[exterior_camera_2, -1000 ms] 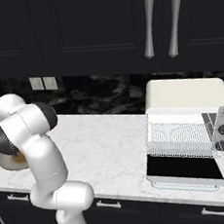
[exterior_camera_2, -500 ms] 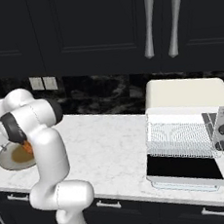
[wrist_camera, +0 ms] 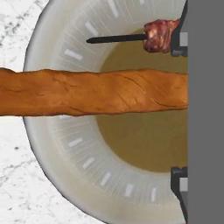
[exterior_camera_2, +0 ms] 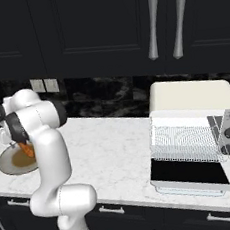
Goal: Pick up the kebab skewer and baguette bread, and place them inside the toaster oven. Close the toaster oven door and start by setting the timer.
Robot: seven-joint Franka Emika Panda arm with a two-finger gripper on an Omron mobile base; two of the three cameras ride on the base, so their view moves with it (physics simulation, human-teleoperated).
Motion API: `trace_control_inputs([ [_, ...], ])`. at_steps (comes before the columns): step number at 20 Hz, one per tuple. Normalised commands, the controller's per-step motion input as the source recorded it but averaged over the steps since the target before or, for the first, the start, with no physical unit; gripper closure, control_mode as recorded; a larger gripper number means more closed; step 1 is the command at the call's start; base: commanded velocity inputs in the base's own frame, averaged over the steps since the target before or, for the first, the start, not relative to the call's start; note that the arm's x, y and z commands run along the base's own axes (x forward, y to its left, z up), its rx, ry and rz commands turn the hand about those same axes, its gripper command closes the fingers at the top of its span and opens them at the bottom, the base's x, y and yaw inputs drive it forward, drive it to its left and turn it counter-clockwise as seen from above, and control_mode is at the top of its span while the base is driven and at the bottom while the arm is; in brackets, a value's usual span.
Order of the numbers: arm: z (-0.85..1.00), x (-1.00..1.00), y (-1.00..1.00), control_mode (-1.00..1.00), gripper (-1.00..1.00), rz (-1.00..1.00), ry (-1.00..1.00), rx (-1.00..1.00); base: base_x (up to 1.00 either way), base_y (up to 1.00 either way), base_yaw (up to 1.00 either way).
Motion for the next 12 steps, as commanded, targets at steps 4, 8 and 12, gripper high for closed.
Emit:
trace_control_inputs([
  [4, -0.08, 0.29, -0.18, -1.00, -1.00, 0.00, 0.00, 0.00, 0.00, 0.00, 0.00],
  [8, -0.09, 0.20, -0.06, -1.00, -1.00, 0.00, 0.00, 0.00, 0.00, 0.00, 0.00],
  [12, -0.25, 0.01, 0.02, -1.00, -1.00, 0.00, 0.02, 0.00, 0.00, 0.00, 0.00],
])
